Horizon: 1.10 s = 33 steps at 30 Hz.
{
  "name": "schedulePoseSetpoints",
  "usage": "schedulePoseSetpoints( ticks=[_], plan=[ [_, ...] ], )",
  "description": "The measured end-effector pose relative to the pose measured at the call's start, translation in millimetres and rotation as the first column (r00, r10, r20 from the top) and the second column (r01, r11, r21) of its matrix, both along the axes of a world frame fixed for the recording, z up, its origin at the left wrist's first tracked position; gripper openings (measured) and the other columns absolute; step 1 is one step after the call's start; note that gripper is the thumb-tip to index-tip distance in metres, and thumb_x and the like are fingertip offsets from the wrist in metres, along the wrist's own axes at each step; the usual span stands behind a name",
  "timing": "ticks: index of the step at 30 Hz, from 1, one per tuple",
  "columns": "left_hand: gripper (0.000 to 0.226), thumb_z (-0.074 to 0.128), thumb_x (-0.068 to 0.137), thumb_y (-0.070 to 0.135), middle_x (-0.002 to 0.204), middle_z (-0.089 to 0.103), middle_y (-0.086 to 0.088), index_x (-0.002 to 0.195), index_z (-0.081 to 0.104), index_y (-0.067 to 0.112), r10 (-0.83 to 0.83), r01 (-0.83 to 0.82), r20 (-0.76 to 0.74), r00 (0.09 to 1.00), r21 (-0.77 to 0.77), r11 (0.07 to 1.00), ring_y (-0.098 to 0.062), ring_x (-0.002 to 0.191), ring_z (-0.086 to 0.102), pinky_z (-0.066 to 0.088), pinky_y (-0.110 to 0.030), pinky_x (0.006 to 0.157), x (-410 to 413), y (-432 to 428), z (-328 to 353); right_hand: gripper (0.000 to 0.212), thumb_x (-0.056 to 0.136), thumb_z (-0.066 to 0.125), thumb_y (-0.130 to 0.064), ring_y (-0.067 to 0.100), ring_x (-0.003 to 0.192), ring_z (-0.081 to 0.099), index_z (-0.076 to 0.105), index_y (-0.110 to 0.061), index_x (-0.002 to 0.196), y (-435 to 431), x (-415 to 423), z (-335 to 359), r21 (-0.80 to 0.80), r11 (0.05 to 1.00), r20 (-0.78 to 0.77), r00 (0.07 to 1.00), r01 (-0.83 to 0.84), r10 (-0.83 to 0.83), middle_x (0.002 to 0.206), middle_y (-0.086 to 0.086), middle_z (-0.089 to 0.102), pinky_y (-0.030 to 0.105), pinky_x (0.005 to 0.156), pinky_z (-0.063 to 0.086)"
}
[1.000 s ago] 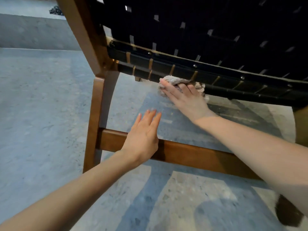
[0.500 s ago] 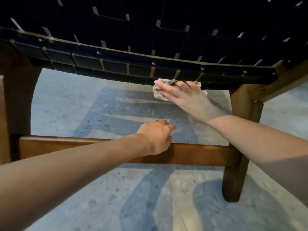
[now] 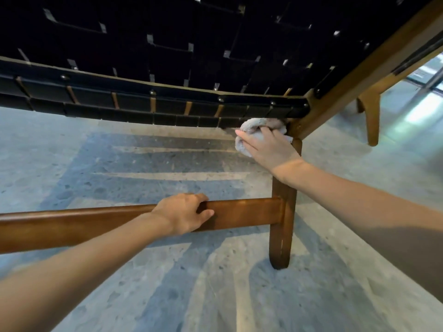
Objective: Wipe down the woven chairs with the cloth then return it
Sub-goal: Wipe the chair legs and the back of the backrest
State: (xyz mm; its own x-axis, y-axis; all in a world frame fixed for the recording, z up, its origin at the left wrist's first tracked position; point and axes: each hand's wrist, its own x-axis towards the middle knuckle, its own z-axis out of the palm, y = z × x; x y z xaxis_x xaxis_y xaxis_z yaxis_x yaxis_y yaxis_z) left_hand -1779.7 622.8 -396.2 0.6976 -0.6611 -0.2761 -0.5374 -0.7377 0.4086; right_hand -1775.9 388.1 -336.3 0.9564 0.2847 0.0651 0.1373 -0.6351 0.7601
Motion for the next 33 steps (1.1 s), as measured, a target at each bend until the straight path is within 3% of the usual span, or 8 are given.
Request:
schedulePoseSetpoints(
  ticks=[2,5,10,15,21,25,28,33],
  plan=[
    [0.051,0.038,0.098,0.048,0.140,0.049,-0.003,0.142,0.036,0.024,-0.009,0.009,0.009,1.000,0.002,1.000,-0.022,0.126,0.047,0.040,-0.035,0.102,-0.2,0.6,0.1,0.052,0.099,0.024,0.001,0.038,0.127,0.035,0.022,-0.010,0.150,0.3,-5.1,4.4,0.083,0.991,-0.024,0.995,0.100,-0.099,0.158,0.006,0.019,0.043,0.102,0.033],
    [0.050,0.038,0.098,0.047,0.139,0.048,-0.003,0.143,0.036,0.024,-0.016,0.016,0.015,1.000,0.004,1.000,-0.022,0.126,0.047,0.040,-0.036,0.103,-0.3,-1.4,-0.5,0.046,0.098,0.024,-0.003,0.039,0.126,0.037,0.039,-0.009,0.141,0.5,-8.3,12.0,0.142,0.964,0.033,0.972,0.224,-0.231,0.154,0.008,0.025,0.045,0.105,0.029],
    [0.045,0.038,0.099,0.042,0.140,0.048,-0.001,0.143,0.036,0.028,-0.033,0.033,0.021,0.999,-0.012,0.999,-0.020,0.127,0.046,0.039,-0.036,0.103,3.3,-2.2,-3.4,0.038,0.098,0.038,-0.014,0.043,0.131,0.029,0.044,-0.008,0.135,2.7,-3.7,11.0,0.041,0.950,0.030,0.950,0.310,-0.312,0.145,0.014,0.034,0.050,0.114,0.017],
    [0.044,0.039,0.101,0.033,0.143,0.046,0.004,0.144,0.034,0.034,-0.042,0.043,0.036,0.998,-0.028,0.999,-0.019,0.130,0.043,0.038,-0.034,0.104,6.5,3.4,-5.0,0.033,0.098,0.032,-0.007,0.040,0.130,0.034,0.053,-0.005,0.123,1.0,-4.0,11.2,0.003,0.948,-0.003,0.948,0.319,-0.319,0.129,0.014,0.050,0.045,0.113,0.018],
    [0.043,0.045,0.100,0.024,0.144,0.046,0.005,0.142,0.041,0.031,-0.046,0.050,0.060,0.997,-0.064,0.997,-0.018,0.131,0.042,0.035,-0.031,0.107,7.6,4.6,-0.7,0.024,0.096,0.049,-0.020,0.029,0.125,0.039,0.063,-0.019,0.115,5.0,-22.8,-5.4,-0.025,0.947,-0.159,0.934,0.322,-0.321,0.125,0.005,0.056,0.037,0.106,0.028],
    [0.043,0.045,0.100,0.021,0.143,0.047,0.004,0.142,0.042,0.031,-0.043,0.048,0.072,0.996,-0.064,0.997,-0.019,0.131,0.042,0.035,-0.031,0.108,7.5,7.6,0.3,0.026,0.091,0.052,-0.022,0.032,0.120,0.041,0.065,-0.023,0.114,-6.8,-44.0,-16.8,0.004,0.982,-0.253,0.951,0.187,-0.180,0.121,0.005,0.059,0.041,0.106,0.025],
    [0.042,0.046,0.100,0.021,0.142,0.048,0.004,0.141,0.043,0.031,-0.040,0.044,0.066,0.997,-0.070,0.997,-0.020,0.130,0.043,0.036,-0.032,0.107,7.8,9.8,0.6,0.033,0.093,0.051,-0.021,0.036,0.127,0.037,0.060,-0.023,0.125,-16.7,-53.4,-19.5,0.021,0.991,-0.237,0.964,0.129,-0.121,0.135,0.007,0.051,0.043,0.110,0.022],
    [0.041,0.047,0.099,0.022,0.142,0.049,0.008,0.139,0.045,0.031,-0.043,0.048,0.069,0.997,-0.080,0.996,-0.018,0.129,0.045,0.036,-0.030,0.107,8.7,9.9,0.6,0.041,0.092,0.052,-0.035,0.042,0.142,0.010,0.052,-0.026,0.132,-16.1,-38.1,5.3,0.016,0.977,-0.068,0.975,0.211,-0.210,0.159,0.011,0.011,0.050,0.117,-0.001]
  ],
)
